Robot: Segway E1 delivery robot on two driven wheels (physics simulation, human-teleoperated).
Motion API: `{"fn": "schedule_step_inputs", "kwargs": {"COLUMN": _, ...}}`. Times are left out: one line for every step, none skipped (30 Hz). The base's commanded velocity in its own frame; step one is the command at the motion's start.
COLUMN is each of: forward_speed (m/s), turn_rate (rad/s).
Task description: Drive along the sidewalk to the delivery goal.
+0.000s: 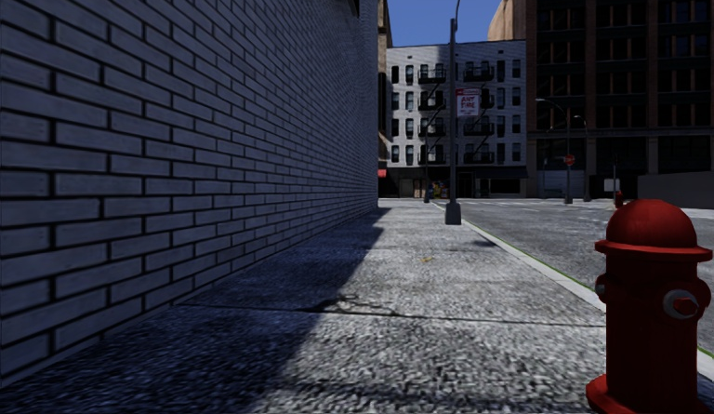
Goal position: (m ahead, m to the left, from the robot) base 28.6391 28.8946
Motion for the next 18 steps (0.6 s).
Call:
{"fn": "schedule_step_inputs", "kwargs": {"forward_speed": 2.0, "turn_rate": 0.0}}
{"fn": "schedule_step_inputs", "kwargs": {"forward_speed": 2.0, "turn_rate": 0.0}}
{"fn": "schedule_step_inputs", "kwargs": {"forward_speed": 2.0, "turn_rate": 0.0}}
{"fn": "schedule_step_inputs", "kwargs": {"forward_speed": 2.0, "turn_rate": 0.0}}
{"fn": "schedule_step_inputs", "kwargs": {"forward_speed": 2.0, "turn_rate": 0.0}}
{"fn": "schedule_step_inputs", "kwargs": {"forward_speed": 2.0, "turn_rate": 0.0}}
{"fn": "schedule_step_inputs", "kwargs": {"forward_speed": 2.0, "turn_rate": 0.0}}
{"fn": "schedule_step_inputs", "kwargs": {"forward_speed": 2.0, "turn_rate": 0.0}}
{"fn": "schedule_step_inputs", "kwargs": {"forward_speed": 2.0, "turn_rate": 0.0}}
{"fn": "schedule_step_inputs", "kwargs": {"forward_speed": 2.0, "turn_rate": 0.0}}
{"fn": "schedule_step_inputs", "kwargs": {"forward_speed": 2.0, "turn_rate": 0.0}}
{"fn": "schedule_step_inputs", "kwargs": {"forward_speed": 2.0, "turn_rate": 0.0}}
{"fn": "schedule_step_inputs", "kwargs": {"forward_speed": 2.0, "turn_rate": 0.0}}
{"fn": "schedule_step_inputs", "kwargs": {"forward_speed": 2.0, "turn_rate": 0.0}}
{"fn": "schedule_step_inputs", "kwargs": {"forward_speed": 2.0, "turn_rate": 0.0}}
{"fn": "schedule_step_inputs", "kwargs": {"forward_speed": 2.0, "turn_rate": 0.0}}
{"fn": "schedule_step_inputs", "kwargs": {"forward_speed": 2.0, "turn_rate": 0.0}}
{"fn": "schedule_step_inputs", "kwargs": {"forward_speed": 2.0, "turn_rate": 0.0}}
